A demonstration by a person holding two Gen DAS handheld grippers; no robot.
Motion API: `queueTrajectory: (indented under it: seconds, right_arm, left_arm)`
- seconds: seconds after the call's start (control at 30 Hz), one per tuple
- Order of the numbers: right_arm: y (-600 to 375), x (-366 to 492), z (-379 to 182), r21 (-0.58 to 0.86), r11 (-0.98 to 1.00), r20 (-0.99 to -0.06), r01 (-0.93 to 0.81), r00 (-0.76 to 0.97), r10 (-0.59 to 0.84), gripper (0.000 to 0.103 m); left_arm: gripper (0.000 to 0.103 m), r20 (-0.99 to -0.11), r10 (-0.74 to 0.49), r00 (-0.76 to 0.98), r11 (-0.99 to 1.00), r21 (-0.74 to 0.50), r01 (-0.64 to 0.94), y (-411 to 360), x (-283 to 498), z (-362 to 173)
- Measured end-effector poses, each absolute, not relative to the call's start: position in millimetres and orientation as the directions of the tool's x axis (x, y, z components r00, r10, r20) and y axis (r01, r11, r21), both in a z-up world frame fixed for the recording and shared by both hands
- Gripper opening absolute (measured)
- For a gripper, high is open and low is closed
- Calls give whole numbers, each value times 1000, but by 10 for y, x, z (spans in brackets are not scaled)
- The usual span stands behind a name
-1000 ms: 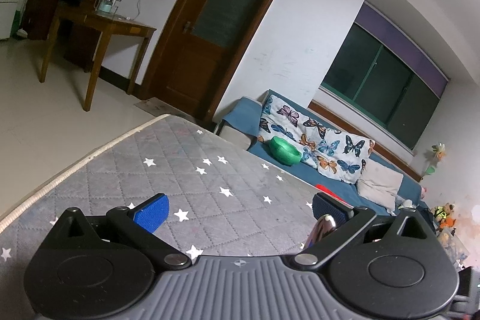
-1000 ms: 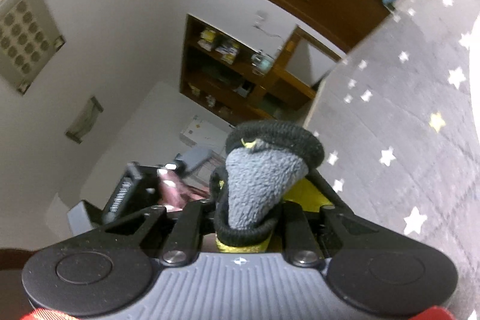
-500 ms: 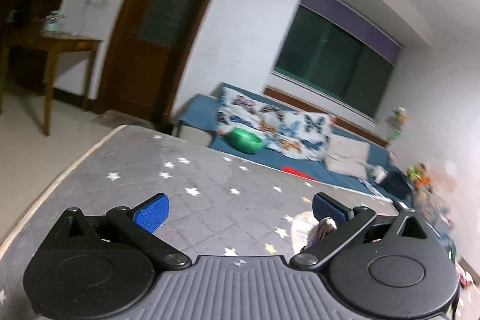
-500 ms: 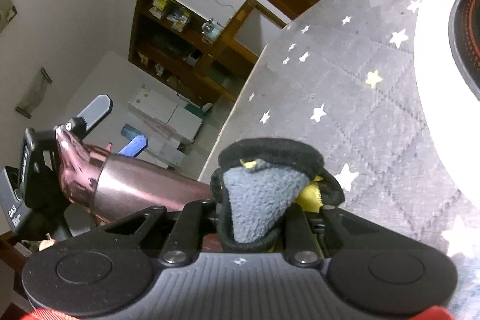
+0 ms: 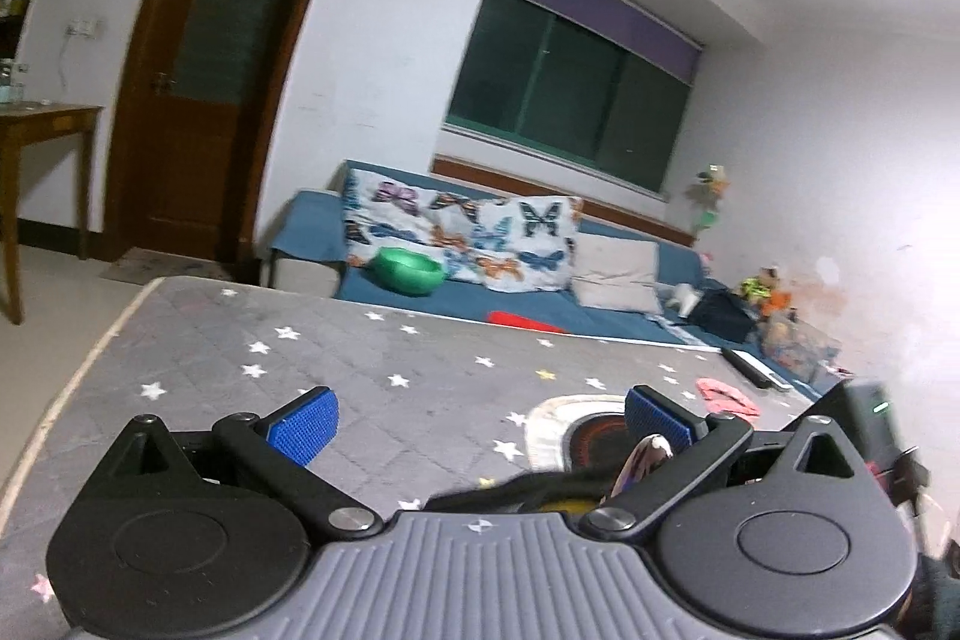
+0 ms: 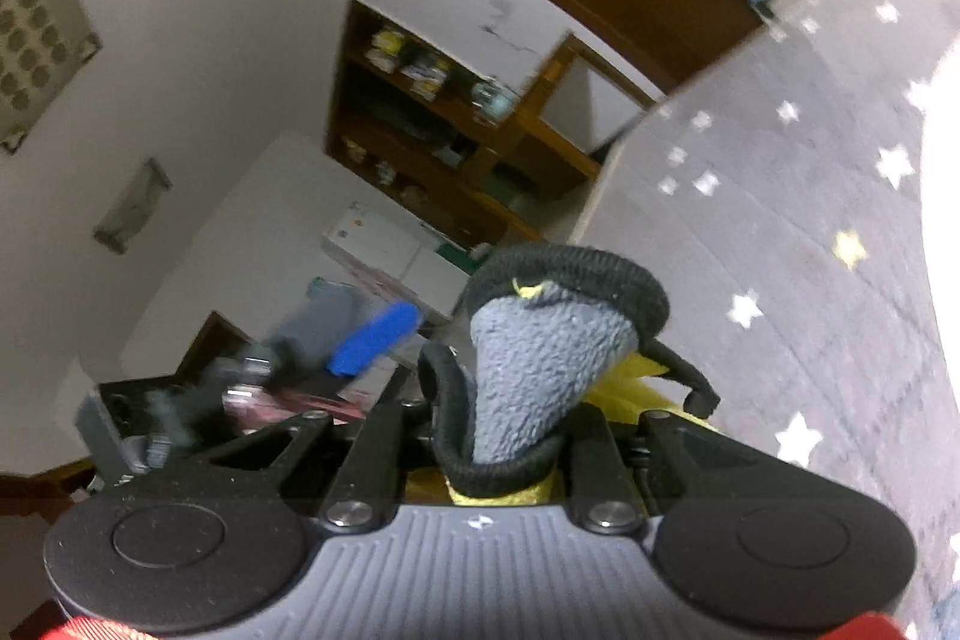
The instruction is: Clean container
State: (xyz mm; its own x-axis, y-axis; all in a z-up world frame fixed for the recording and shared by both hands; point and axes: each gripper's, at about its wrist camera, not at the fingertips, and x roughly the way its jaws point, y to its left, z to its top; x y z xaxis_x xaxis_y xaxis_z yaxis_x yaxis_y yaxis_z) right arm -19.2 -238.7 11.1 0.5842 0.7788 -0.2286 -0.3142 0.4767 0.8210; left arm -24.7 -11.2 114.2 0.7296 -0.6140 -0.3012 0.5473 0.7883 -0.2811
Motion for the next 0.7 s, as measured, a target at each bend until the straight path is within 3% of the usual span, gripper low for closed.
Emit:
queueTrajectory:
  seconds: [0.33,0.7]
  right_arm:
    - [-2485,-180,-269,800,573,-392,-178,568,724,16]
    - [-2542,-332,-219,783,596,-405,-181,578,708,16]
  left_arm:
    - [103,-310,-609,730,792,-291,537,-130,-102,1190]
    - [103,-306,-581,754,811,-292,506,-60,-150,1209]
